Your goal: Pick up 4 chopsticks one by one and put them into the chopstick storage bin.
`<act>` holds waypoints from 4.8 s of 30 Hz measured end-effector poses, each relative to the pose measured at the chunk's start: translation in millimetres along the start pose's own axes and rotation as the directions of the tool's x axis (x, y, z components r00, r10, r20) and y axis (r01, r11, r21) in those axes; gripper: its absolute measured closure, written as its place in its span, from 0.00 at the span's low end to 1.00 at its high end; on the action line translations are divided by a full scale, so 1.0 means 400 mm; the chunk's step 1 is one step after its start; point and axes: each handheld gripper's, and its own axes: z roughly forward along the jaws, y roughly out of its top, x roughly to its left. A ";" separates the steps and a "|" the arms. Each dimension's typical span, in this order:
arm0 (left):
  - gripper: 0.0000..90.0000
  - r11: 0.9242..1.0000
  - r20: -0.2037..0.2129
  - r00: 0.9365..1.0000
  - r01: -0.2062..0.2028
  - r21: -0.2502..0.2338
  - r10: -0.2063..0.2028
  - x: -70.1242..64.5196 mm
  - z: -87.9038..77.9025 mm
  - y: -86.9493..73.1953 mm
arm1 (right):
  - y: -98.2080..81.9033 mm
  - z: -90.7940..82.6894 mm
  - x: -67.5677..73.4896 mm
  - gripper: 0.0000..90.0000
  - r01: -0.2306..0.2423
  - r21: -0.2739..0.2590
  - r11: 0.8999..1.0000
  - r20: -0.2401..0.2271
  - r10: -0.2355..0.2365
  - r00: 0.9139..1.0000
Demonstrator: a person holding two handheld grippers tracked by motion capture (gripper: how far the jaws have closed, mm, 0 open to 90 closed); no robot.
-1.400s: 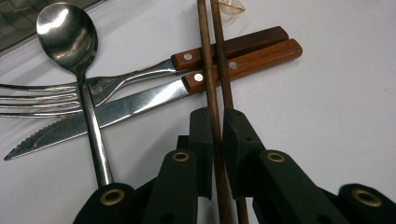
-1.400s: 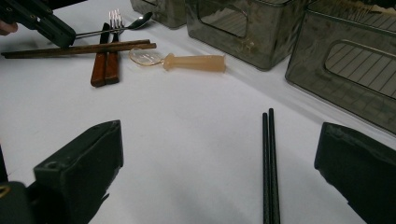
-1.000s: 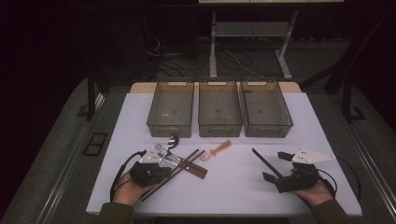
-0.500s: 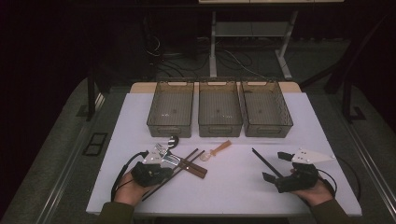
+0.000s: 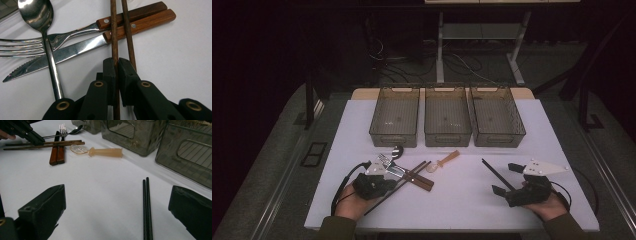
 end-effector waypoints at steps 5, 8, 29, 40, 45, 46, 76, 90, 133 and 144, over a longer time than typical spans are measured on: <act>0.93 1.000 0.004 1.000 0.005 -0.004 -0.005 0.002 0.000 0.000 | -0.005 0.032 -0.004 0.02 0.002 0.027 1.000 -0.007 -0.001 1.000; 0.93 1.000 0.005 1.000 0.005 -0.002 -0.005 0.003 0.000 0.000 | -0.007 0.037 -0.007 0.02 -0.003 0.039 0.999 -0.003 0.003 1.000; 0.93 0.999 0.019 0.999 0.035 -0.037 -0.034 0.007 -0.025 0.010 | -0.012 0.039 -0.012 0.02 -0.004 0.060 0.998 -0.006 0.005 1.000; 0.93 0.996 0.035 0.999 0.043 -0.084 -0.041 0.007 -0.048 0.020 | -0.010 0.038 -0.012 0.02 0.001 0.057 0.998 -0.007 -0.001 1.000; 0.93 0.993 0.037 0.998 0.053 -0.102 -0.050 0.006 -0.055 0.028 | -0.010 0.038 -0.012 0.02 0.002 0.057 0.998 -0.005 -0.002 1.000; 0.93 0.992 0.038 0.998 0.058 -0.109 -0.054 0.006 -0.055 0.030 | -0.010 0.038 -0.012 0.02 0.003 0.058 0.998 -0.005 -0.003 1.000; 0.93 0.975 0.051 0.994 0.107 -0.196 -0.099 0.030 -0.072 0.090 | -0.010 0.038 -0.009 0.02 0.007 0.057 0.998 -0.001 -0.007 1.000; 0.93 0.969 0.048 0.994 0.103 -0.226 -0.094 0.042 -0.073 0.125 | -0.010 0.036 -0.008 0.02 0.001 0.058 0.998 -0.002 -0.001 1.000; 0.93 0.948 0.021 0.992 0.123 -0.293 -0.122 0.141 -0.064 0.241 | -0.010 0.035 -0.008 0.02 -0.009 0.047 0.999 -0.005 0.009 1.000; 0.93 0.944 0.014 0.989 0.142 -0.297 -0.144 0.180 -0.050 0.271 | -0.010 0.034 -0.008 0.02 -0.008 0.045 0.999 -0.004 0.008 1.000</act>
